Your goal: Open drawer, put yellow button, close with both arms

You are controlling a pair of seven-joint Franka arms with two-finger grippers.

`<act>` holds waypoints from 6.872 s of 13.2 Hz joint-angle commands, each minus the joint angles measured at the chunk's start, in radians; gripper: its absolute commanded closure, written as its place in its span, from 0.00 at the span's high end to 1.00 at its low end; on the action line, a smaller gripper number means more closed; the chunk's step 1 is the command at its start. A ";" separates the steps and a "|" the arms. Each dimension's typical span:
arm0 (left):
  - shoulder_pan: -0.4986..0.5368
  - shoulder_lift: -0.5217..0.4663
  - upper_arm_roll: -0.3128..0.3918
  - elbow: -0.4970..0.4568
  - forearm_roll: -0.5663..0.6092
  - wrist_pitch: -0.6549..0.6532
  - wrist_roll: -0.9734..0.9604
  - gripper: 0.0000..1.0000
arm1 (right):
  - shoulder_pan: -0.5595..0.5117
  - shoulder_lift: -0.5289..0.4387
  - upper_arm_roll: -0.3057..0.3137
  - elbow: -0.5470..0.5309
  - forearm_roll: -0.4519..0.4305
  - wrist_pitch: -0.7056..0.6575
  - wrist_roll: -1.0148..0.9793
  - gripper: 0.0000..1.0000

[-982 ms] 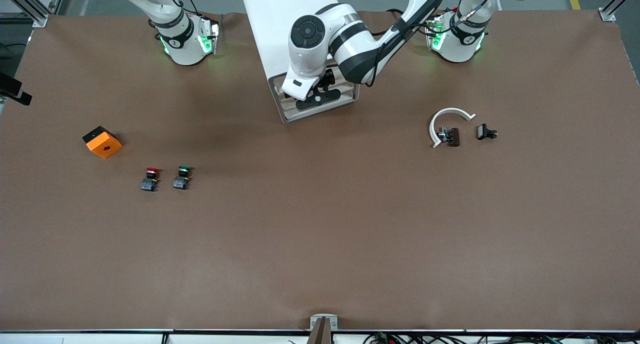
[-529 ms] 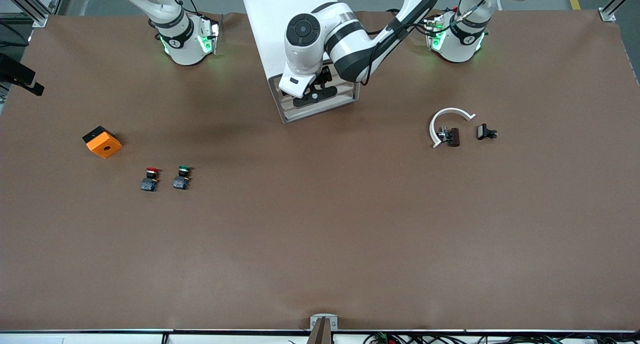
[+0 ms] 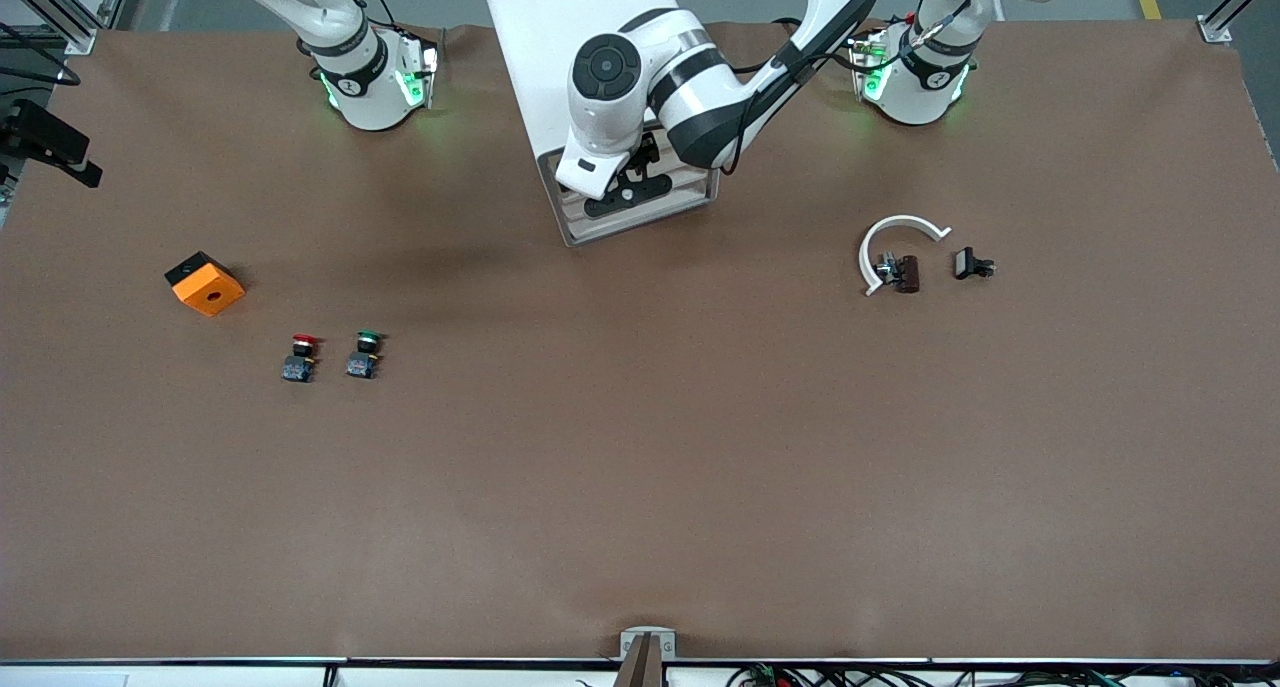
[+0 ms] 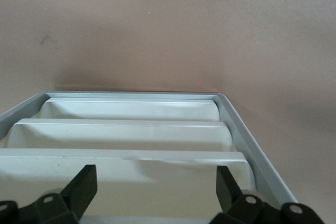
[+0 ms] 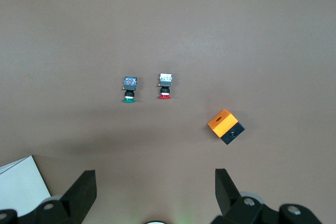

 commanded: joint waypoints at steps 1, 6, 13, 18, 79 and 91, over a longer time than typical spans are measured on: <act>0.032 0.014 0.010 0.038 -0.014 -0.013 -0.004 1.00 | 0.002 -0.036 0.000 -0.026 -0.017 0.001 -0.002 1.00; 0.181 0.003 0.010 0.084 -0.007 -0.065 0.110 1.00 | -0.001 -0.041 -0.003 -0.029 -0.006 -0.010 0.007 1.00; 0.483 -0.150 0.009 0.093 -0.004 -0.360 0.508 1.00 | -0.009 -0.048 -0.010 -0.032 -0.003 -0.010 0.007 1.00; 0.742 -0.317 0.006 0.084 -0.006 -0.547 0.902 1.00 | -0.015 -0.047 -0.010 -0.029 -0.003 -0.008 -0.002 1.00; 0.640 -0.583 0.449 0.019 0.031 -0.468 1.382 1.00 | 0.000 -0.045 -0.010 -0.022 -0.002 0.000 -0.034 1.00; 0.626 -0.571 0.440 0.047 0.029 -0.486 1.351 1.00 | 0.000 -0.045 -0.010 -0.022 -0.002 0.000 -0.033 1.00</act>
